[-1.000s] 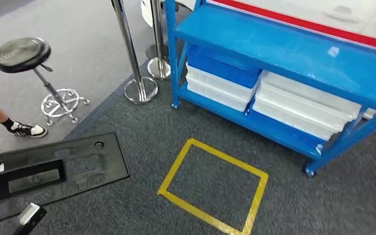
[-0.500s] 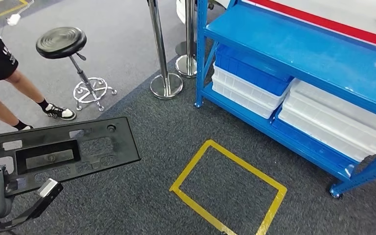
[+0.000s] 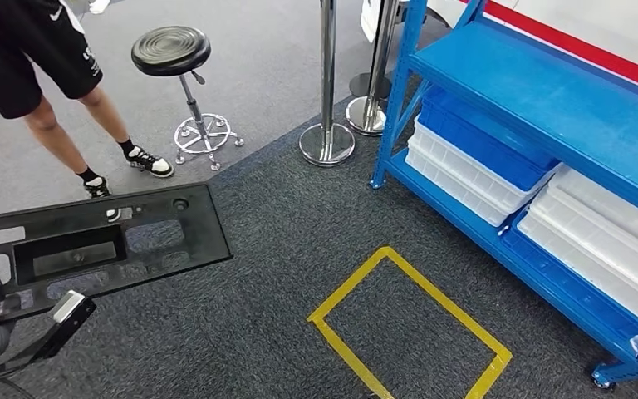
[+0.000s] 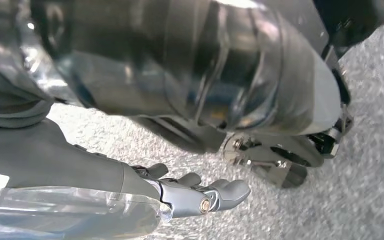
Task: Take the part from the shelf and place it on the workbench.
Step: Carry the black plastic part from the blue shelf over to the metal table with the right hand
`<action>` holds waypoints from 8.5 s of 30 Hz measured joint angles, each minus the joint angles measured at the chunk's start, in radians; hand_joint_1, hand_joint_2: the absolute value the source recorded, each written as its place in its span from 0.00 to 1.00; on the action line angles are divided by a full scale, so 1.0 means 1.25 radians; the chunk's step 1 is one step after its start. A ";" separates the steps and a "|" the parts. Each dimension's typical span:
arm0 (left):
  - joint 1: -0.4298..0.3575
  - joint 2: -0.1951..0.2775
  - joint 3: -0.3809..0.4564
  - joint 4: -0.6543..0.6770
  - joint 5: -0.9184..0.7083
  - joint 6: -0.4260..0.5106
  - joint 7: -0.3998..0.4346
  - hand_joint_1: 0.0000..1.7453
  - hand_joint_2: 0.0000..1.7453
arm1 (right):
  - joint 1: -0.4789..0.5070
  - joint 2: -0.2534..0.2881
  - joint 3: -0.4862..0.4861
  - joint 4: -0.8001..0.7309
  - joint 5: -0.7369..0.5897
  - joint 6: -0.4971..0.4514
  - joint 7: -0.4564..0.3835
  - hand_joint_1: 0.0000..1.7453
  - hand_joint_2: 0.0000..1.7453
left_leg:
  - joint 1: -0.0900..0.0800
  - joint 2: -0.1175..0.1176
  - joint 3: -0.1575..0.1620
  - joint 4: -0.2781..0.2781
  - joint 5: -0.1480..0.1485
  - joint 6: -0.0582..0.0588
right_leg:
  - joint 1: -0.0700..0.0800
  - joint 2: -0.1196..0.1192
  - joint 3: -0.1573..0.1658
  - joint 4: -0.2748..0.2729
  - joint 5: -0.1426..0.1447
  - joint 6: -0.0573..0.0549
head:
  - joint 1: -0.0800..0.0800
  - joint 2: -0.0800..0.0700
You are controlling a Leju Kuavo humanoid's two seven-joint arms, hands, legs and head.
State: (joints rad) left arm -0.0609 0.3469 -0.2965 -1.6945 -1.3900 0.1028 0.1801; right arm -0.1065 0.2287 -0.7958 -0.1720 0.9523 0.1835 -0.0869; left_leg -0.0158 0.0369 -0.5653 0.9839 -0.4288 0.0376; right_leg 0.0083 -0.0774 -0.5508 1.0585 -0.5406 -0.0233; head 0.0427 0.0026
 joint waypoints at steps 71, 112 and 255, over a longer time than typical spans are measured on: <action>-0.075 0.042 0.006 0.025 0.082 -0.031 -0.022 1.00 1.00 | -0.002 -0.004 0.007 0.000 -0.001 0.000 0.018 0.00 0.00 | 0.011 -0.111 -0.023 0.048 -0.020 -0.015 | -0.025 0.108 -0.063 0.023 0.053 0.024 | 0.000 0.000; -0.030 0.085 0.062 0.006 0.150 0.009 -0.046 1.00 1.00 | -0.002 0.007 0.007 -0.001 0.004 -0.012 0.020 0.00 0.00 | 0.021 -0.034 -0.148 0.264 -0.096 -0.046 | -0.018 0.035 -0.032 -0.004 0.039 -0.010 | 0.000 0.000; -0.095 -0.010 -0.015 0.029 0.299 0.014 -0.108 1.00 1.00 | 0.002 -0.003 -0.027 0.001 -0.027 -0.011 0.036 0.00 0.00 | 0.015 -0.036 0.056 0.025 -0.075 -0.015 | -0.010 0.065 -0.076 -0.007 0.080 0.028 | 0.000 0.000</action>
State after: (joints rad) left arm -0.1792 0.3341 -0.3150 -1.6580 -1.0163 0.1205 0.0454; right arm -0.1035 0.2249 -0.8297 -0.1705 0.9184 0.1692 -0.0420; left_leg 0.0032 -0.0085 -0.4947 1.0151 -0.5222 0.0185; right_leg -0.0037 0.0037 -0.6454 1.0499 -0.4410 0.0113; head 0.0429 0.0027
